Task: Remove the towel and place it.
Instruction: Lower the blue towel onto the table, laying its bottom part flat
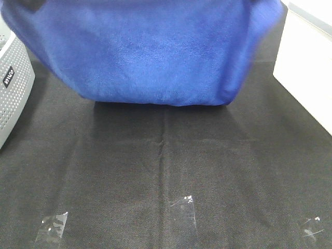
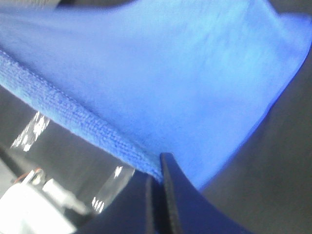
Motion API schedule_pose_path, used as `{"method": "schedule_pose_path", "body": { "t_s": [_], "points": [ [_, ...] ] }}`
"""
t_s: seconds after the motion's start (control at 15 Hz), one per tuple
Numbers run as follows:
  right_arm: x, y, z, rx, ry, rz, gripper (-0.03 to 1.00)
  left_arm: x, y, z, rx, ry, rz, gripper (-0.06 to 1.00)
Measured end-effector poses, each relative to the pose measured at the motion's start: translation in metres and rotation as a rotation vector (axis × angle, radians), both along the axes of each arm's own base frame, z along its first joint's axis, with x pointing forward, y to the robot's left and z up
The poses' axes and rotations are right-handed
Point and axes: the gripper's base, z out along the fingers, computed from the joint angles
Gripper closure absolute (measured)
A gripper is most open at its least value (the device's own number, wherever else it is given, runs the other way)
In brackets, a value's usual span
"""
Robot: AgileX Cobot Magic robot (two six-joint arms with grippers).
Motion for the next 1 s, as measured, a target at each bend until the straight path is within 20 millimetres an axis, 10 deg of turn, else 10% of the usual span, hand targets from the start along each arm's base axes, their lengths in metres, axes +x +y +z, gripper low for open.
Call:
{"method": "schedule_pose_path", "body": {
  "t_s": [1.0],
  "points": [
    [-0.118, -0.026, -0.056, 0.060, 0.180, -0.002, 0.96, -0.119, -0.006, -0.060, -0.135, 0.312, -0.002, 0.94]
  ]
}}
